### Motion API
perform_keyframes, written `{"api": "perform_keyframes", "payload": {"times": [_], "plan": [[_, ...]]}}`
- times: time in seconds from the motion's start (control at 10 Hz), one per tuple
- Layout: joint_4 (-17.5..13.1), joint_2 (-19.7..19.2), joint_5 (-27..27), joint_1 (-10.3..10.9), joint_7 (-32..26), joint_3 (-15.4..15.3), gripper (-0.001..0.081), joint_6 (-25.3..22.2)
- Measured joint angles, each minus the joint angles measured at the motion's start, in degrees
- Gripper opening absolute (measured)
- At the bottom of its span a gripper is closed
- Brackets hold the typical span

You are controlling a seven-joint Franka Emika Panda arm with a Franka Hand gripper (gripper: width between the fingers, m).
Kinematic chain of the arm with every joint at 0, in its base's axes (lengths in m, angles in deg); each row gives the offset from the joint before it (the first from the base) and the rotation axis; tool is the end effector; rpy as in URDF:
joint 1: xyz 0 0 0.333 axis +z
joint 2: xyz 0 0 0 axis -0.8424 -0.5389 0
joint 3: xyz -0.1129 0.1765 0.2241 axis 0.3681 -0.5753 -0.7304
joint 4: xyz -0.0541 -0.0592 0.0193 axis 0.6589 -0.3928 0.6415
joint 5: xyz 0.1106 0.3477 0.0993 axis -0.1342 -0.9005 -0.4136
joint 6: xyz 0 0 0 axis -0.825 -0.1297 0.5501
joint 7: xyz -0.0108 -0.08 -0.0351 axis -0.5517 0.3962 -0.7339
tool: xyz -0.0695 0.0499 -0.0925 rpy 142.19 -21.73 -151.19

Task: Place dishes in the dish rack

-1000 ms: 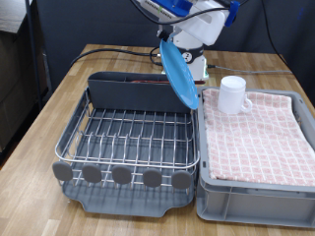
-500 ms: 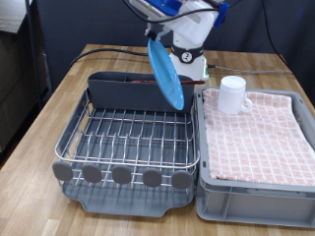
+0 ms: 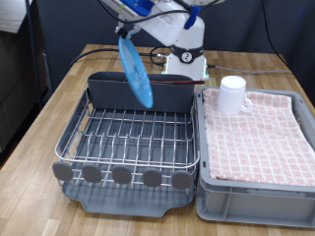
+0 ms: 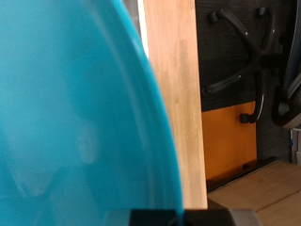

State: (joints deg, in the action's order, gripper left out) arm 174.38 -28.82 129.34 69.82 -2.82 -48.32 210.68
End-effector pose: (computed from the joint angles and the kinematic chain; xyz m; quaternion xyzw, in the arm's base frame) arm 0.4536 -0.1210 0.4148 0.8674 -0.3968 0.1553 0.2569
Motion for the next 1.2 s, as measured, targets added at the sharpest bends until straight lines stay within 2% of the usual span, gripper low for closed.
{"api": "perform_keyframes", "payload": {"times": [0.5, 1.2], "plan": [[-0.6, -0.5, 0.5, -0.1, -1.6, 0.8, 0.0015, 1.0], [-5.5, -3.2, 4.6, -0.4, -5.1, 3.6, 0.0015, 0.9]]}}
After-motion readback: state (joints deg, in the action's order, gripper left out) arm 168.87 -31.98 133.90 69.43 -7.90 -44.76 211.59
